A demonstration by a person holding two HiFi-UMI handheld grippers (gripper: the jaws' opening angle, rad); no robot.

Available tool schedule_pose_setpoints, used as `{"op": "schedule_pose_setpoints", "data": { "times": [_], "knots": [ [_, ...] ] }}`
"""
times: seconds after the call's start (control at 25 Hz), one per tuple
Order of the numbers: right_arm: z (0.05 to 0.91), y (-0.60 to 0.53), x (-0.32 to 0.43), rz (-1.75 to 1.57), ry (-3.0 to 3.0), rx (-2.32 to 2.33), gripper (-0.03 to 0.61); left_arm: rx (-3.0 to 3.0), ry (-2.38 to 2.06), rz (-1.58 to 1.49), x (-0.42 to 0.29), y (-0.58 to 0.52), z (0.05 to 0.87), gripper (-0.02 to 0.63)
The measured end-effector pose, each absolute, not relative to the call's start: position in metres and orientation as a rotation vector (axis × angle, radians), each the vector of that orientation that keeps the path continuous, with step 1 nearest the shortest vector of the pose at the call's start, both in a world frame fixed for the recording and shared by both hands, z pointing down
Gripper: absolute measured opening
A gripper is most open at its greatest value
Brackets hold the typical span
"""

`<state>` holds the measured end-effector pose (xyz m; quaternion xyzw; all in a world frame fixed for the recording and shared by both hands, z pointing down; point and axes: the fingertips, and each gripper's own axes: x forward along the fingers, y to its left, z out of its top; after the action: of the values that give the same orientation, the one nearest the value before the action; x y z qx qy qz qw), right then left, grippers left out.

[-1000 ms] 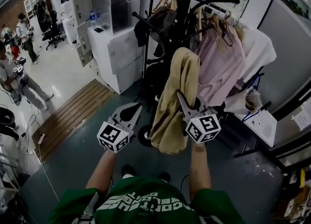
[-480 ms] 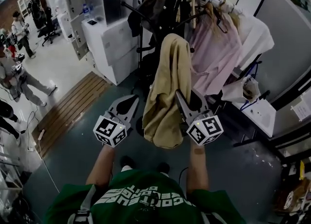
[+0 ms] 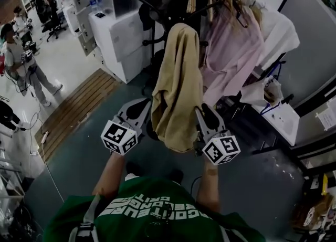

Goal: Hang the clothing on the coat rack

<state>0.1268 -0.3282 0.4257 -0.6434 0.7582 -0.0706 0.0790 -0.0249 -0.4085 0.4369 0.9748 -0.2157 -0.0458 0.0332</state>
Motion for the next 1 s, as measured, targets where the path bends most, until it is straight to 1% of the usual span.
{"op": "schedule_pose_setpoints", "data": {
  "times": [0.16, 0.28, 0.44, 1.0],
  "knots": [
    [0.448, -0.32, 0.137, -0.282, 2.222, -1.997, 0.098, 3.005, -0.644, -0.111, -0.023, -0.403, 0.44, 0.005],
    [0.458, -0.314, 0.141, -0.28, 2.196, -2.09, 0.047, 3.003, -0.63, -0.099, -0.022, -0.402, 0.445, 0.005],
    [0.466, -0.304, 0.144, -0.269, 2.189, -2.158, 0.012, 3.003, -0.587, -0.092, -0.013, -0.397, 0.449, 0.005],
    [0.472, -0.297, 0.149, -0.222, 2.243, -2.23, 0.008, 3.013, -0.496, -0.125, 0.01, -0.392, 0.445, 0.005]
  ]
}}
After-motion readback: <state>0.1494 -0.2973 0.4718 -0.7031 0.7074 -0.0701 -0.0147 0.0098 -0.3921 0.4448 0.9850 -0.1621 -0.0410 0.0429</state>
